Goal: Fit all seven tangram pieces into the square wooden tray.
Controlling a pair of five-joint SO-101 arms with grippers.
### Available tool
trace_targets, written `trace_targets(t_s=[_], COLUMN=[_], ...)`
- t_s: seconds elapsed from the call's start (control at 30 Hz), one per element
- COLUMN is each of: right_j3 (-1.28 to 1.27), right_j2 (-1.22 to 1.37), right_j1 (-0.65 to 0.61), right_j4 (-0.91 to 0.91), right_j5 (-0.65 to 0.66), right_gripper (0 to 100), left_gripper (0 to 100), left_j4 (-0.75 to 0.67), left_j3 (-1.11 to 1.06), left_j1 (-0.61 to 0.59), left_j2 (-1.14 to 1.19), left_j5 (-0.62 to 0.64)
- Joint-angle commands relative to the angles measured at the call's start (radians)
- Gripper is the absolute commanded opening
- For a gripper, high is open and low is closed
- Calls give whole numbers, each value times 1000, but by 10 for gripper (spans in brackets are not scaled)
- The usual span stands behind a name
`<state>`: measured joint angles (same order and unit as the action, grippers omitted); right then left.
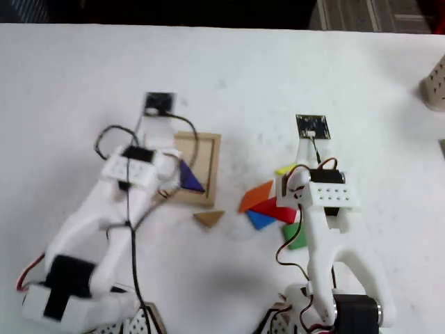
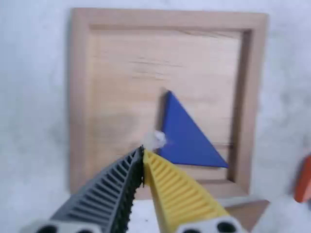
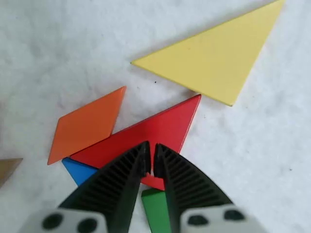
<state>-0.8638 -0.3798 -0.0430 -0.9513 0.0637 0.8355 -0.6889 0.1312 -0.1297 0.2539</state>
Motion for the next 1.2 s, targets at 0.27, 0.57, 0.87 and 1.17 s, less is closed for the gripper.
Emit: trace_targets(t_s=[0.27, 0.57, 0.87, 1.17], right_j3=[8, 8, 8, 8], right_j2=[-38, -38, -38, -38], right_j1=[2, 2, 2, 2], right_j4=[15, 15, 13, 13], right_j5=[14, 14, 14, 14], right_gripper=[21, 21, 21, 21], left_gripper=[24, 24, 24, 24], left_j4=[-186, -141, -100, -71], left_j3=[-72, 14, 40, 11], left_j1=[255, 19, -88, -71], left_j2=[77, 139, 124, 19], left_j5=[-8, -8, -9, -9])
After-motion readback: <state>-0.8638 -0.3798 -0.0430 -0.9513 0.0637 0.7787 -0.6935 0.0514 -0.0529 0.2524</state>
